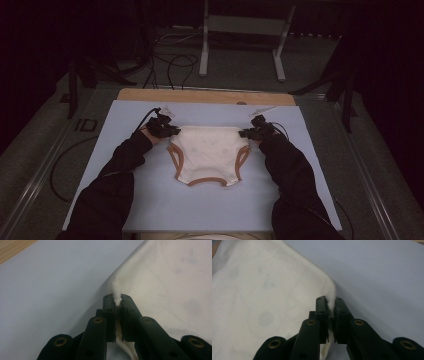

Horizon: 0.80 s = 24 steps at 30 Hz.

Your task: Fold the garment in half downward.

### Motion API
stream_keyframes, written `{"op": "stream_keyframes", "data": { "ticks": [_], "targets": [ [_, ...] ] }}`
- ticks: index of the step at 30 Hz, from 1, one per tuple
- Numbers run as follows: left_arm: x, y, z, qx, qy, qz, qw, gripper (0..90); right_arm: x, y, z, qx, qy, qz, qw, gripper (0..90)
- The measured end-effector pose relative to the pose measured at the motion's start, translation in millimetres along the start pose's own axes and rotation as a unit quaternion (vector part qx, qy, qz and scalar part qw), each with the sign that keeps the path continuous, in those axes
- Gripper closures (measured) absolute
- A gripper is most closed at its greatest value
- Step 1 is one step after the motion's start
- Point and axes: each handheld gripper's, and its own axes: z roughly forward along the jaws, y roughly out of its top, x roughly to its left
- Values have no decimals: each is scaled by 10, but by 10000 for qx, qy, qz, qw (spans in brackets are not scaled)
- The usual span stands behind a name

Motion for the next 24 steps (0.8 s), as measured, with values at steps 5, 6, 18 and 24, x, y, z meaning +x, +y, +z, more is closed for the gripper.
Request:
{"op": "stream_keyframes", "data": {
  "ticks": [5, 6, 18, 24],
  "targets": [
    [47, 39, 48, 39, 48, -97, 9999, 834, -64, 18, 61, 15, -54, 70, 10000, 841],
    [47, 39, 48, 39, 48, -97, 9999, 835, -64, 18, 61, 15, -54, 70, 10000, 841],
    [68, 85, 129, 82, 248, -174, 9995, 818, -140, 16, 148, 33, -154, 233, 9996, 836],
    [75, 90, 148, 149, 302, -350, 9988, 758, -160, -1, 161, 45, -134, 269, 9995, 809]
  ]
}}
